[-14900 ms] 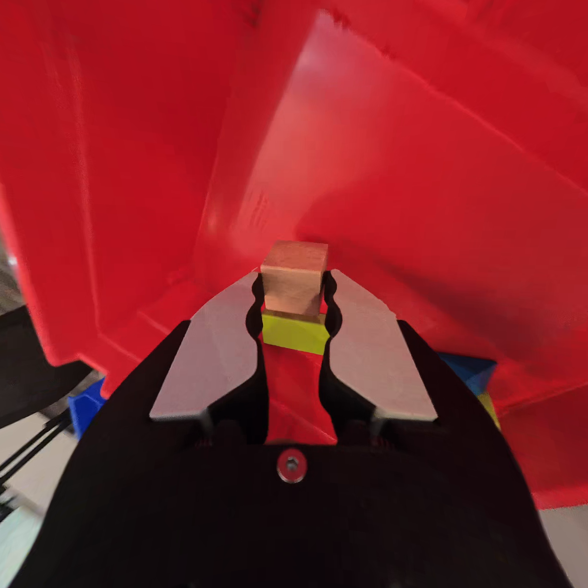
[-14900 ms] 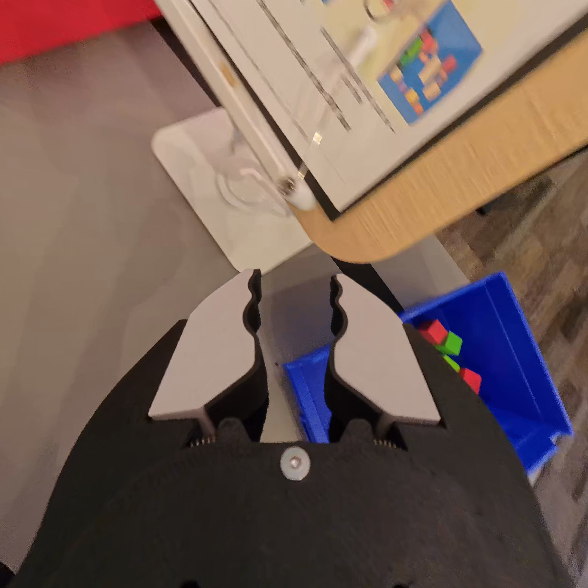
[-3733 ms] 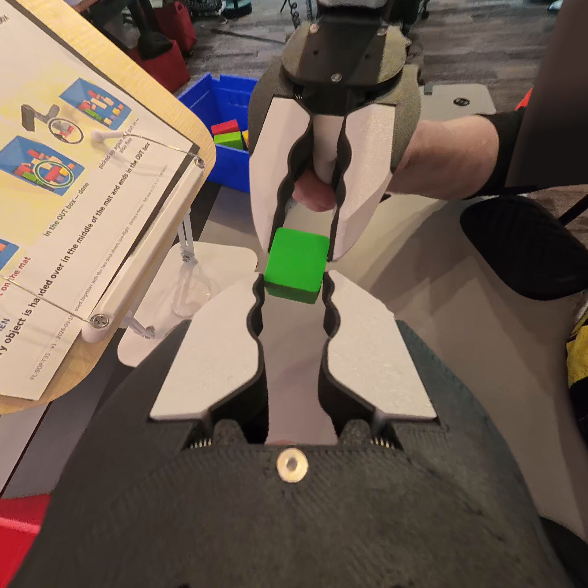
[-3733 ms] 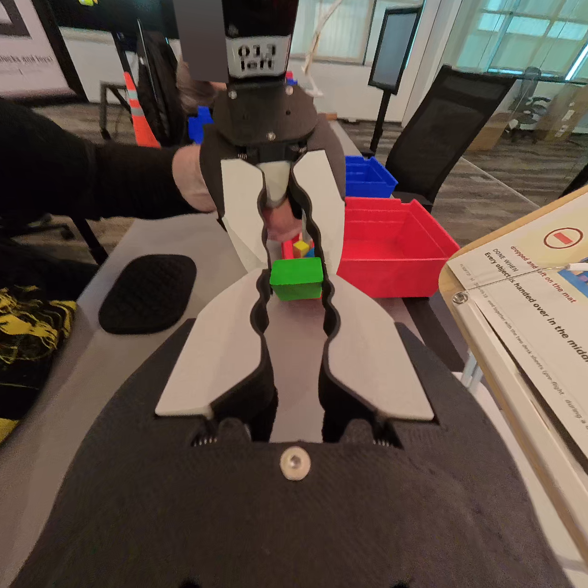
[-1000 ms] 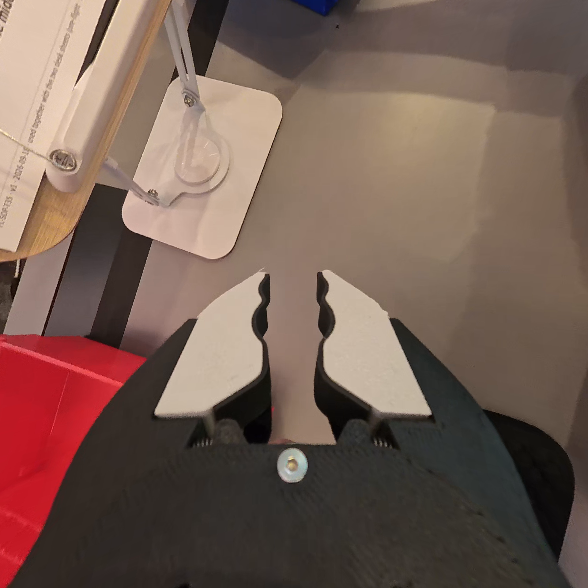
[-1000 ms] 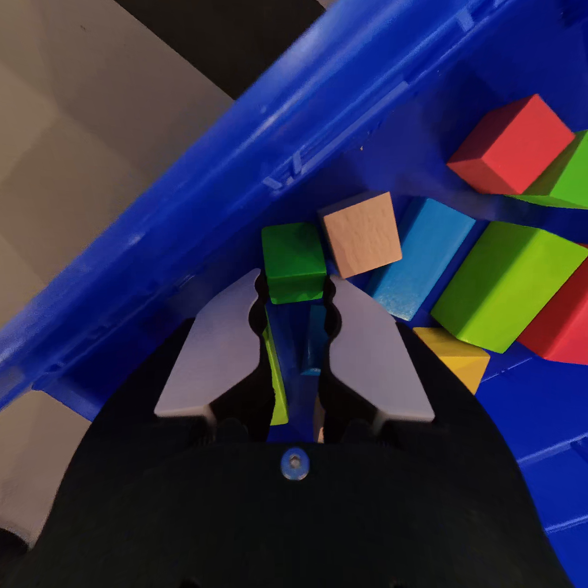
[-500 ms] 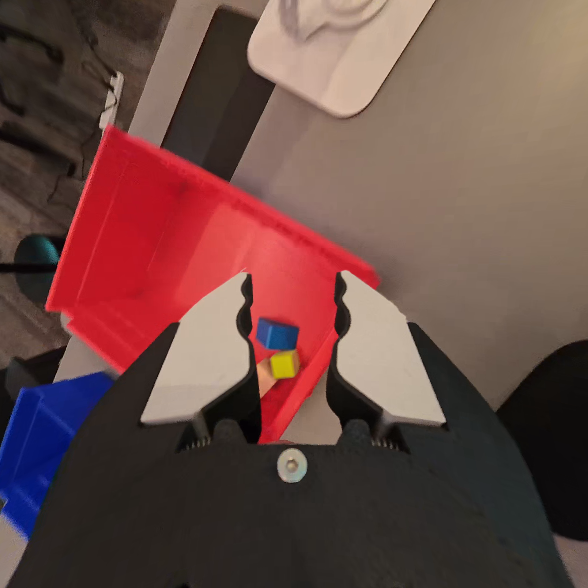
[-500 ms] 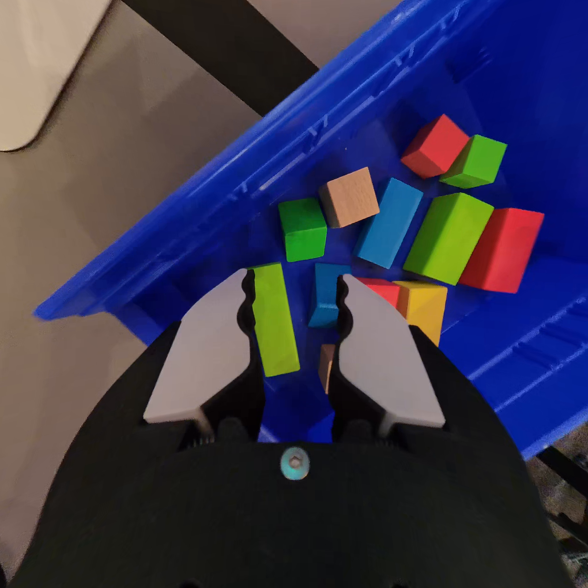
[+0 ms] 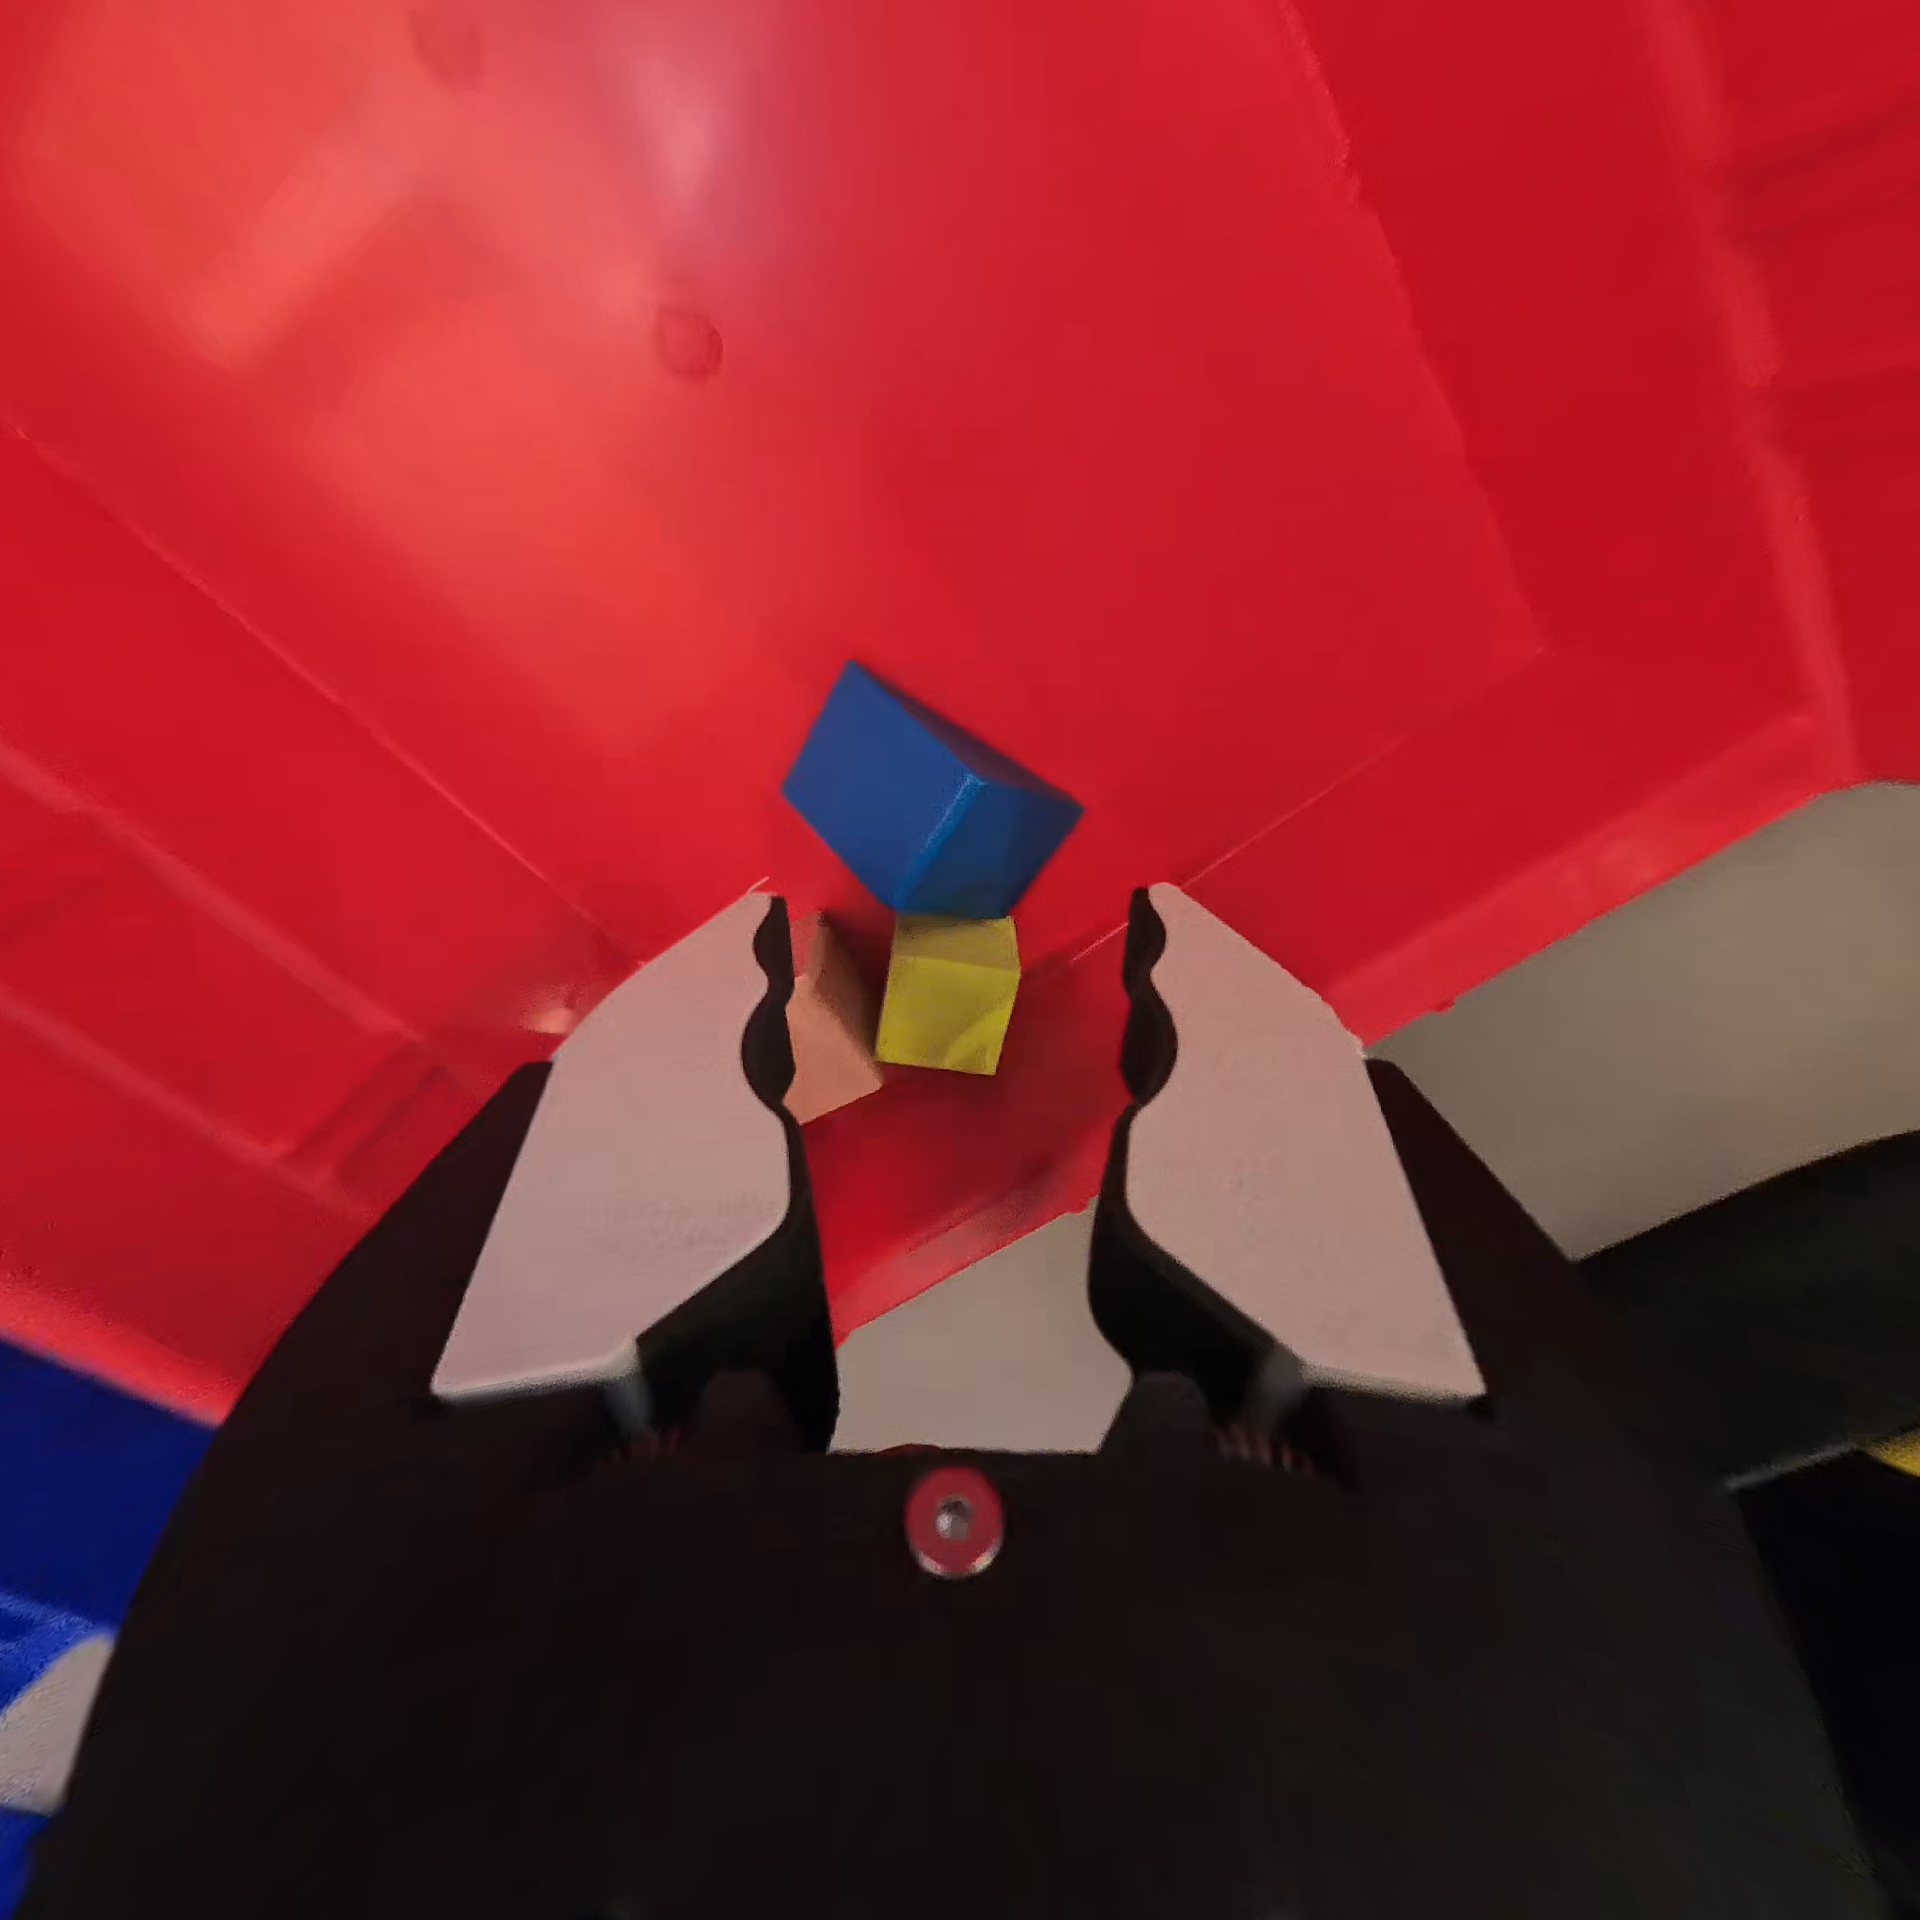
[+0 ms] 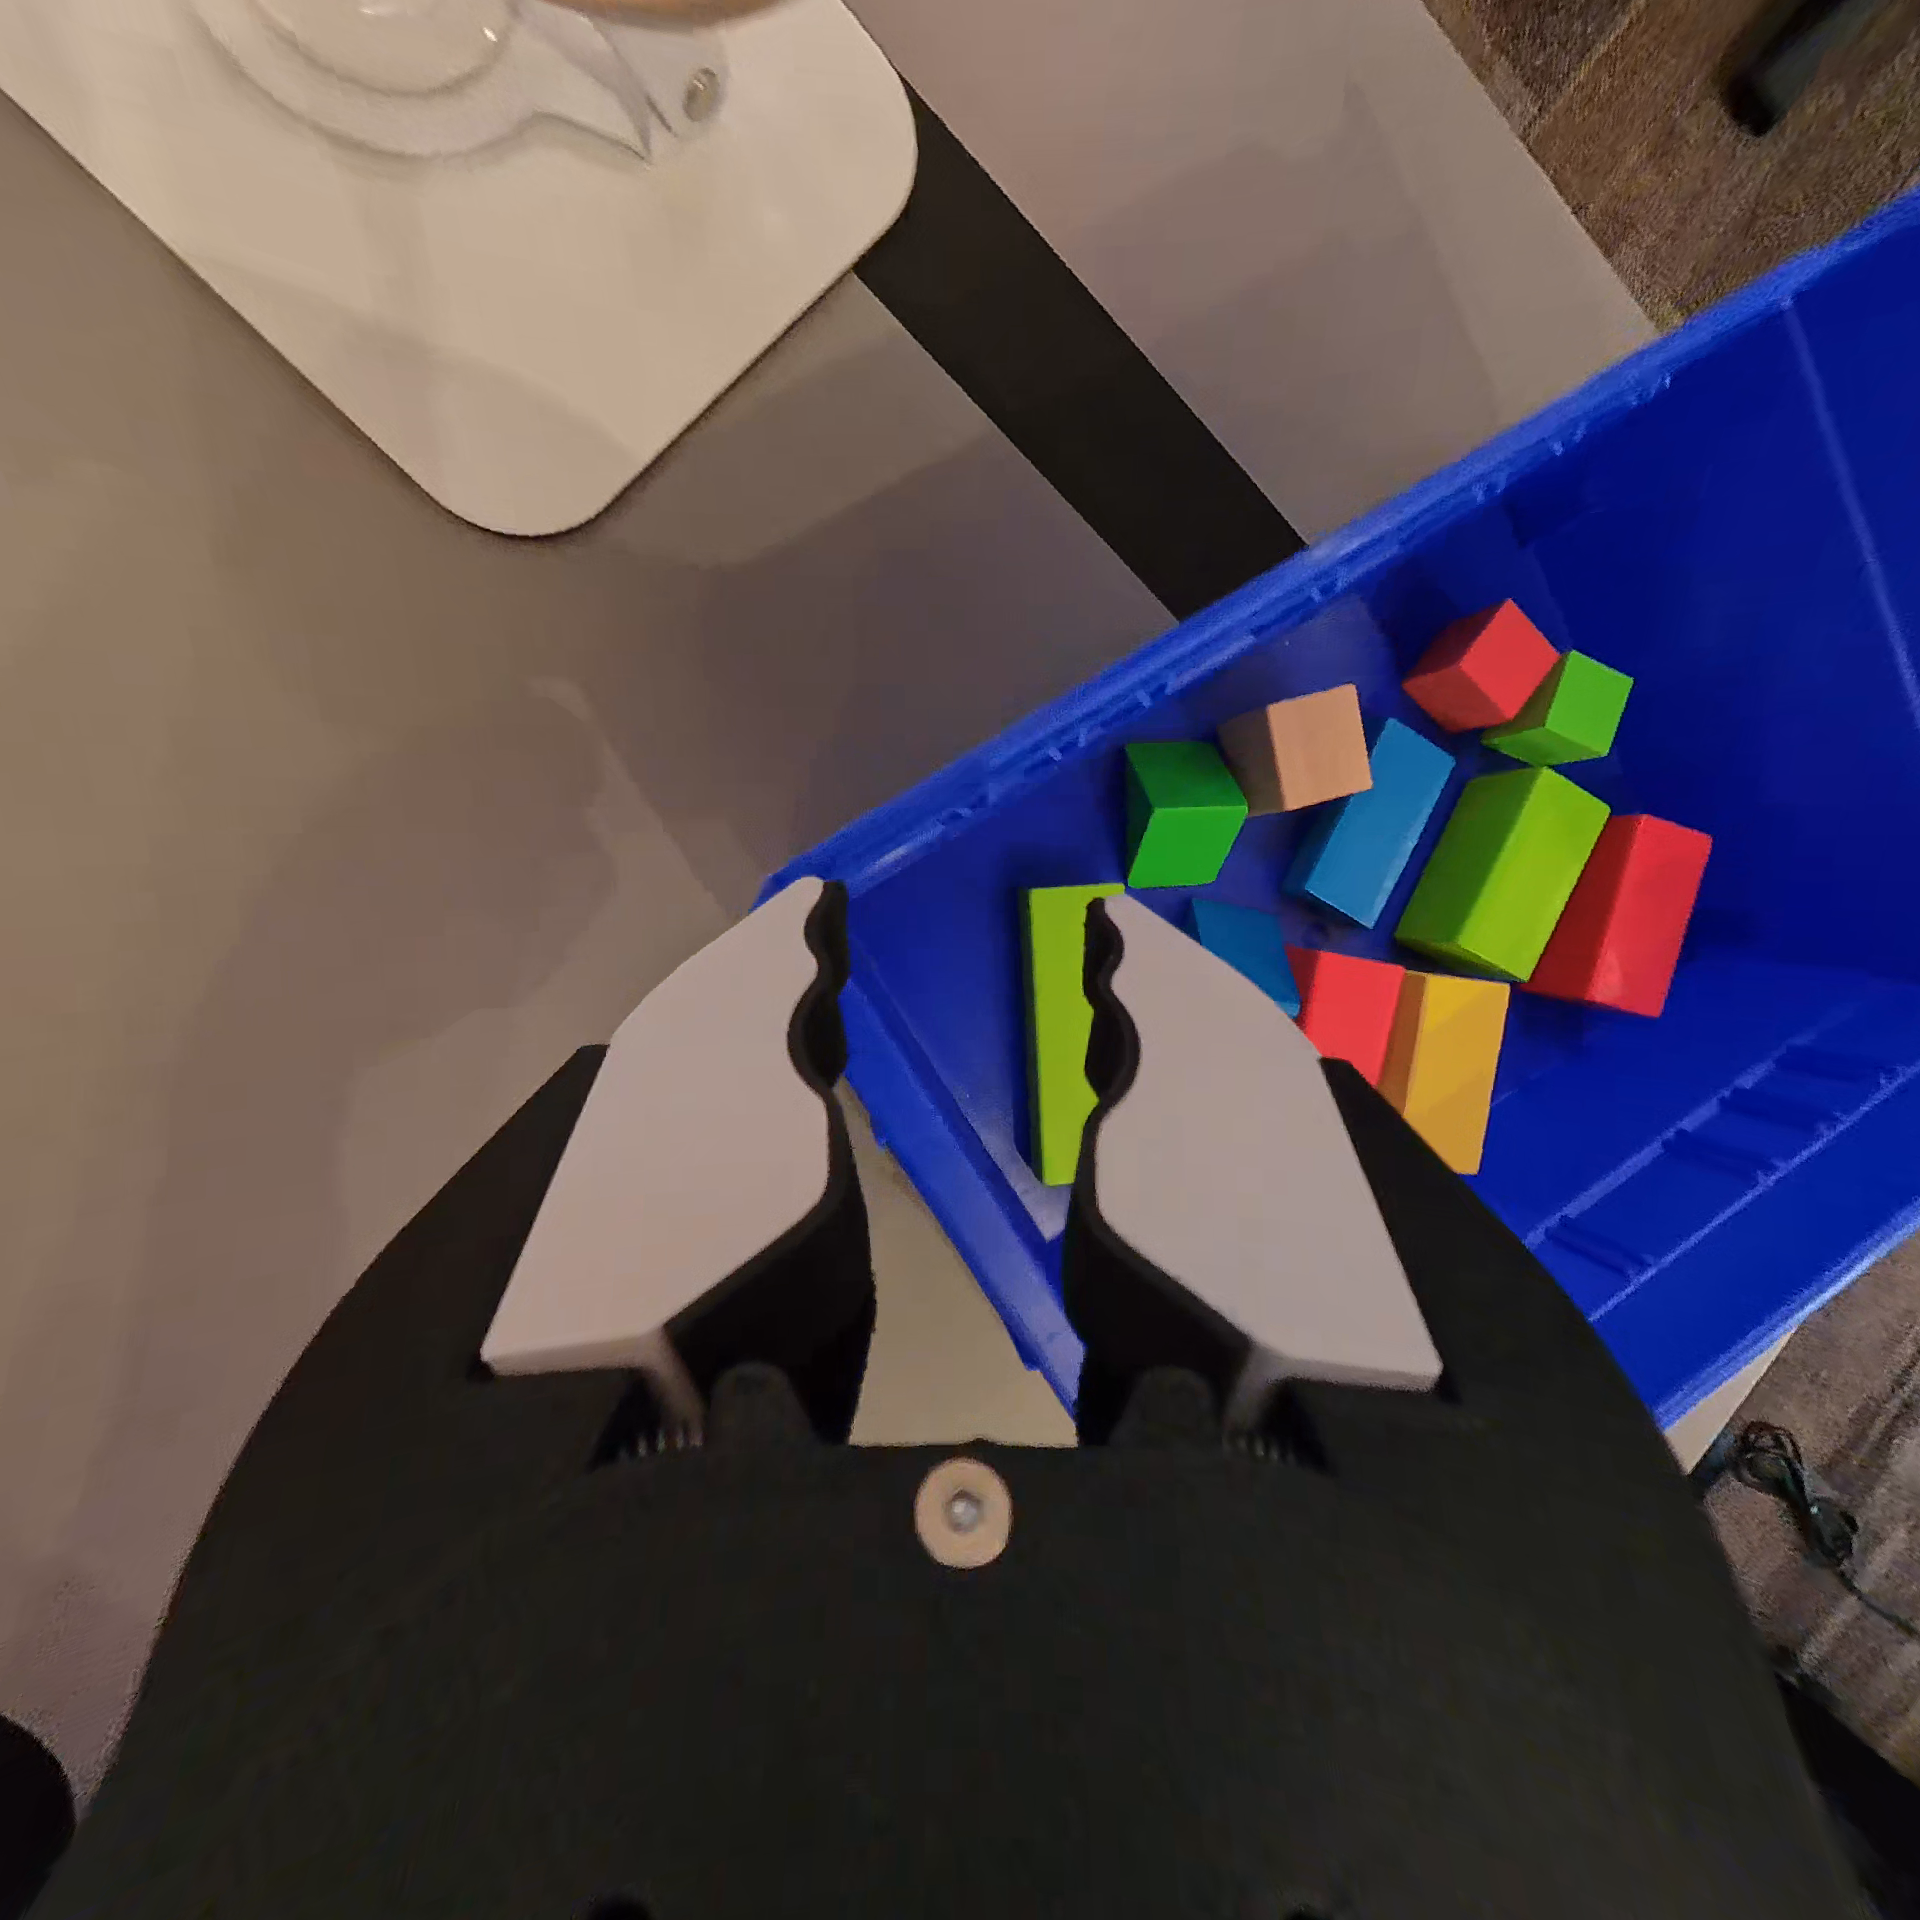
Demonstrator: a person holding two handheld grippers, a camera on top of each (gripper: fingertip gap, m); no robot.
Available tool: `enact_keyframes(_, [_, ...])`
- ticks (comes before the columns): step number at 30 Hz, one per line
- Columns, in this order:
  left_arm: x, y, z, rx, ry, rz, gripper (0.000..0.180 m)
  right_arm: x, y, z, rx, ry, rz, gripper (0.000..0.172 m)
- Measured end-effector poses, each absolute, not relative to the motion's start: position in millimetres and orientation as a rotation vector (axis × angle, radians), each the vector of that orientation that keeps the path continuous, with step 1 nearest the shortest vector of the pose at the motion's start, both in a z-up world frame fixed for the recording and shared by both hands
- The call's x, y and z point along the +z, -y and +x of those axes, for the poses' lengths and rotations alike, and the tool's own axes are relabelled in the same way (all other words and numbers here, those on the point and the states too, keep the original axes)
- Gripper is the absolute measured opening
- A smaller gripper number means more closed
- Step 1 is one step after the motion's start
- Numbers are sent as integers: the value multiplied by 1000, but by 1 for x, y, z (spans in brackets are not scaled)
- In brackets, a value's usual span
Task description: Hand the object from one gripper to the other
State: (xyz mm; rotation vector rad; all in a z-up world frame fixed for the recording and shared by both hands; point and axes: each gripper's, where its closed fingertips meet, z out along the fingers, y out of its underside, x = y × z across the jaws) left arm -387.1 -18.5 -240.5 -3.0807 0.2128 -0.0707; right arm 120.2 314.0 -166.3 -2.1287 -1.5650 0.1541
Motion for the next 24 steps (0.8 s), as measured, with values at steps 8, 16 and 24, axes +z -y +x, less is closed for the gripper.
enact_keyframes(8, [-265, 8, -382, -252, 83, -3136, 55, -159, -305, 111, 169, 1578, -2074, 40])
enact_keyframes(16, [-264, -23, -369, -189, -465, -3061, 40, -155, -302, 109, 174, 1584, -2053, 39])
enact_keyframes(24, [-268, -13, -374, -136, -391, -3099, 57, -149, -296, 108, 170, 1598, -2016, 39])
